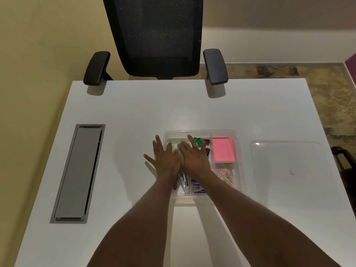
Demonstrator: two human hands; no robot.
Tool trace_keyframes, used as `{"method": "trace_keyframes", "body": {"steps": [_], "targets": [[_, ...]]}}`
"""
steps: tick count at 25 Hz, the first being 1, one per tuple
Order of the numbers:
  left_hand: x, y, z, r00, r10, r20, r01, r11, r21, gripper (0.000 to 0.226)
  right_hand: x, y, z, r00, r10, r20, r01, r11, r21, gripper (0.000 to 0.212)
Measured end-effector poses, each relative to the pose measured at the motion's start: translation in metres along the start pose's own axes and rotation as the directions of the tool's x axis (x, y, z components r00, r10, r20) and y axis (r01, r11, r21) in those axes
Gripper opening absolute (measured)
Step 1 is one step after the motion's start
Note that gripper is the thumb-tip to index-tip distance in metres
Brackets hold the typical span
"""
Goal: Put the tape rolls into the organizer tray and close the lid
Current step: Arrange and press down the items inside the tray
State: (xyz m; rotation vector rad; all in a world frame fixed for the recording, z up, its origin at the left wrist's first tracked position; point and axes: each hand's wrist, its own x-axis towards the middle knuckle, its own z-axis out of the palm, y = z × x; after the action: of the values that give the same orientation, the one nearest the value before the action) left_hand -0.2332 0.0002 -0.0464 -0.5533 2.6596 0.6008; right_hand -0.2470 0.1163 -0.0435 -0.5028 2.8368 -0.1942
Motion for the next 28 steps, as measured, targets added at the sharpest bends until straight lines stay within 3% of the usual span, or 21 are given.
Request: {"method": "trace_keyframes", "body": {"steps": [8, 16, 22, 28], "targets": [[0.001, 0.006, 0.001, 0.999, -0.032, 0.034, 0.031, 0.999, 0.026, 0.046, 0.000, 0.000, -0.004, 0.997, -0.022, 0.076, 0.023, 1.000, -0.003, 0.076], [0.007, 0.008, 0.001, 0.999, -0.024, 0.042, 0.022, 0.999, 0.050, 0.046, 0.000, -0.001, -0.002, 0.997, 0.014, 0.074, -0.014, 1.000, 0.005, 0.075], [0.008, 0.001, -0.001, 0.994, -0.041, 0.103, 0.038, 0.999, 0.039, 0.050, 0.001, 0.001, -0.004, 0.998, -0.008, 0.056, 0.008, 1.000, 0.003, 0.066], [-0.002, -0.003, -0.008, 0.999, -0.025, 0.039, 0.023, 0.998, 0.058, 0.048, -0.008, 0.004, -0.011, 0.999, 0.016, -0.050, -0.015, 1.000, 0.025, 0.045]]}}
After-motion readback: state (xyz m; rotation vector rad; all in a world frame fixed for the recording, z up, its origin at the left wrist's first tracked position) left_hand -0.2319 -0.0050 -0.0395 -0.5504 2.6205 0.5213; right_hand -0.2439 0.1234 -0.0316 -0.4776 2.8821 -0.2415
